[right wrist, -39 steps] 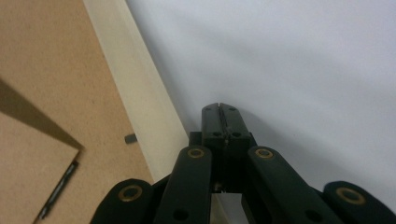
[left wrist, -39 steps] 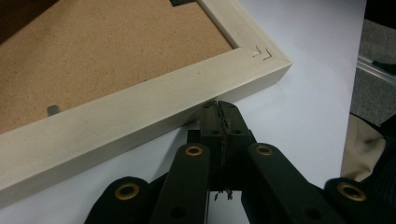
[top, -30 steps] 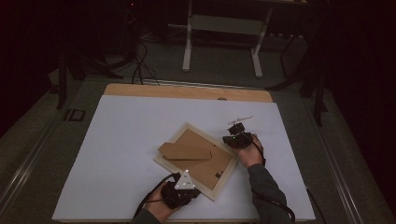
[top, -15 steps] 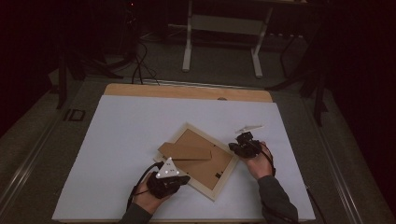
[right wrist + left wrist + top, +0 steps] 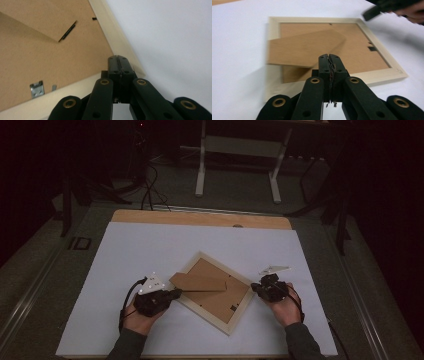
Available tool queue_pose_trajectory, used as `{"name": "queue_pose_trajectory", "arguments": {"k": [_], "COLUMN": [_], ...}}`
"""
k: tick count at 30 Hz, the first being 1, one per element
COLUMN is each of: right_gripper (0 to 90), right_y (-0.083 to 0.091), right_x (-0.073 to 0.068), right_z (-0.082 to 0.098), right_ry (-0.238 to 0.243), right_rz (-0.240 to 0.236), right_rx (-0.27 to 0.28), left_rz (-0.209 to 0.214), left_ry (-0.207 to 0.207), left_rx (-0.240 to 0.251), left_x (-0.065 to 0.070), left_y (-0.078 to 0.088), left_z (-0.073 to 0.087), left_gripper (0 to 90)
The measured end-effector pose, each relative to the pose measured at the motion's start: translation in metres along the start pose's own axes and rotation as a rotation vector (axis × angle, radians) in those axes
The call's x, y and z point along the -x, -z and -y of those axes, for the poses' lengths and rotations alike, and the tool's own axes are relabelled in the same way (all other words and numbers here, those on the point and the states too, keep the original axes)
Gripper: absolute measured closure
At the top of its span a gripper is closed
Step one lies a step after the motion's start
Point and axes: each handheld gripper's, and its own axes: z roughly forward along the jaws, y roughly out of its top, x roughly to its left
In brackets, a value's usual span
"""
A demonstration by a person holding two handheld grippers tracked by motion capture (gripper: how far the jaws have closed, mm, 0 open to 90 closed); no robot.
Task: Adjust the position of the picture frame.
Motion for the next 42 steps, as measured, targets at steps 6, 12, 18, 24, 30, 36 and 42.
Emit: {"name": "queue_pose_trajectory", "arguments": {"k": [6, 12, 18, 24, 30, 36, 42], "right_gripper": [90.0, 90.0, 90.0, 90.0, 90.0, 90.0, 90.0], "right_y": [0.006, 0.007, 0.006, 0.007, 0.006, 0.005, 0.005], "right_x": [-0.001, -0.005, -0.012, -0.017, -0.023, -0.029, -0.034], "right_z": [0.014, 0.033, 0.04, 0.045, 0.047, 0.048, 0.049], "right_ry": [-0.013, -0.016, -0.009, -0.011, 0.0, 0.005, 0.015], "right_rz": [-0.004, -0.004, -0.018, -0.023, -0.035, -0.046, -0.058], "right_rx": [0.004, -0.006, -0.029, -0.038, -0.046, -0.056, -0.061], "left_rz": [-0.063, -0.111, -0.143, -0.164, -0.178, -0.198, -0.205], "left_ry": [0.038, 0.076, 0.08, 0.072, 0.086, 0.093, 0.092], "left_rx": [0.006, -0.011, -0.036, -0.059, -0.115, -0.131, -0.14], "left_x": [-0.019, -0.035, -0.041, -0.043, -0.05, -0.055, -0.055], "left_y": [0.006, 0.004, -0.005, -0.011, -0.024, -0.027, -0.029], "left_z": [0.001, 0.006, 0.009, 0.011, 0.02, 0.024, 0.025], "left_gripper": [89.7, 89.8, 89.8, 89.8, 89.8, 89.9, 89.9]}}
